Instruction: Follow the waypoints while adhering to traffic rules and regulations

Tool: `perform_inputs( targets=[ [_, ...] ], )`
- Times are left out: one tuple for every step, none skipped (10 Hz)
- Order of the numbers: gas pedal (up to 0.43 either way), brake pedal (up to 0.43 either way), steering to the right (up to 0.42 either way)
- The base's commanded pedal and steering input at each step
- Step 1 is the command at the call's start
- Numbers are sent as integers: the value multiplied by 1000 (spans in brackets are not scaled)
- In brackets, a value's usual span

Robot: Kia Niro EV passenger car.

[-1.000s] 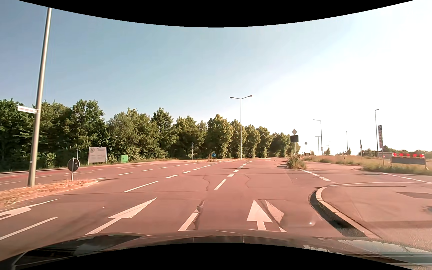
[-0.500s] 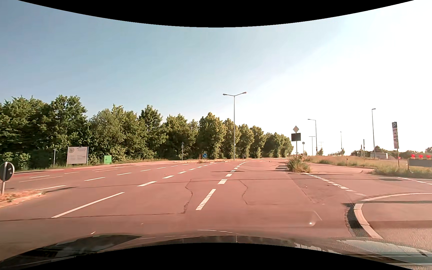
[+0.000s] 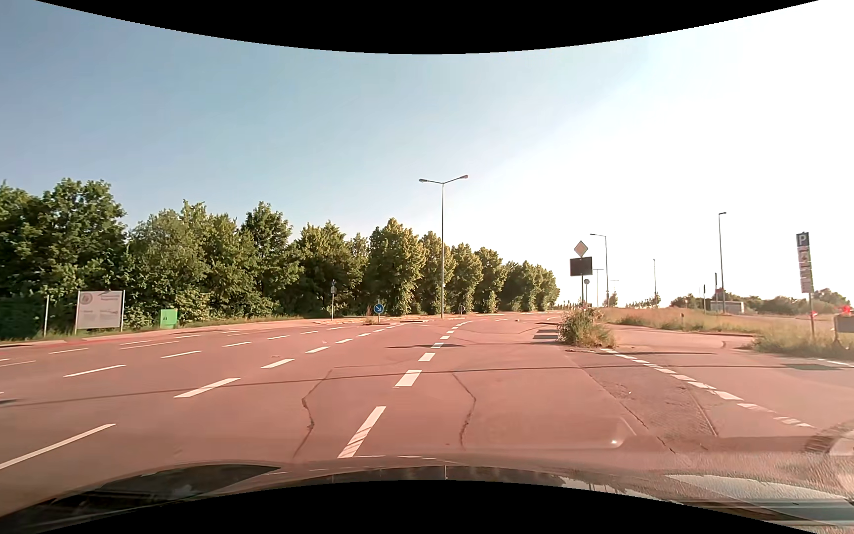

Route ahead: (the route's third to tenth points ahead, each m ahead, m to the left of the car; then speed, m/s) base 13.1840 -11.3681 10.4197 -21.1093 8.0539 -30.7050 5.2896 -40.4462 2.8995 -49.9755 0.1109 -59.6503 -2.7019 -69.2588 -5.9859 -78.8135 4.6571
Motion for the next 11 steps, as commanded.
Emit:
perform_inputs(
  targets=[
    [0, 12, 146],
    [0, 12, 165],
    [0, 12, 180],
    [0, 12, 194],
    [8, 12, 218],
    [8, 12, 236],
    [8, 12, 262],
    [8, 12, 288],
    [20, 12, 309],
    [28, 6, 335],
    [47, 12, 366]
  ],
)
